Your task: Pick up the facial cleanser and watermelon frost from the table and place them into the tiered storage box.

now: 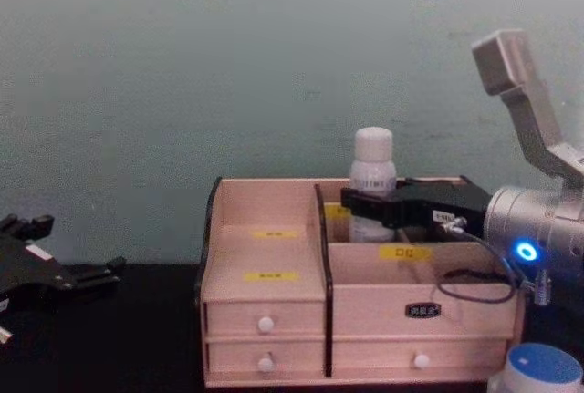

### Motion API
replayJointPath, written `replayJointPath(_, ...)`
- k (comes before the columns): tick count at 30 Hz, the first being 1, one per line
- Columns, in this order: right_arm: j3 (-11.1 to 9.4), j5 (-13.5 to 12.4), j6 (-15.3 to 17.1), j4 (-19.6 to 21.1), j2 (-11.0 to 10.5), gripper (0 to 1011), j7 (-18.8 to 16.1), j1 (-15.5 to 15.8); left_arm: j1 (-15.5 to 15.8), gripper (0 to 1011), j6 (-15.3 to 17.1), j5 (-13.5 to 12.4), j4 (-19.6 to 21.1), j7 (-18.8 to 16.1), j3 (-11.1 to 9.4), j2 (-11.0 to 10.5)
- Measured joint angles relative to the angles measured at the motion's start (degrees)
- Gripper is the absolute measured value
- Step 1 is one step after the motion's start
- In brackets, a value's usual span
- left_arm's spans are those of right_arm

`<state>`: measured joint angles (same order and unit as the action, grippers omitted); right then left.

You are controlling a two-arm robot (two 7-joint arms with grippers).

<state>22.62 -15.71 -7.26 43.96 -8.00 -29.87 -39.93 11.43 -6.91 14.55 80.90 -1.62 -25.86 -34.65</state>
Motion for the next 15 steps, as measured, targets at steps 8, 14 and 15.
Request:
replayJointPath(8,-0.2,0.4,0.0,-0.6,0.3,600,0.3,-0.2,0.0,1001,0.0,0.0,0.0,0.0,0.0,0.0)
replayJointPath(14,-0.2,0.4,0.0,-0.6,0.3,600,0.3,-0.2,0.0,1001,0.0,0.0,0.0,0.0,0.0,0.0)
replayJointPath(15,-0.2,0.4,0.0,-0.5,0.2,600,0.3,-0.2,0.0,1001,0.0,0.0,0.0,0.0,0.0,0.0)
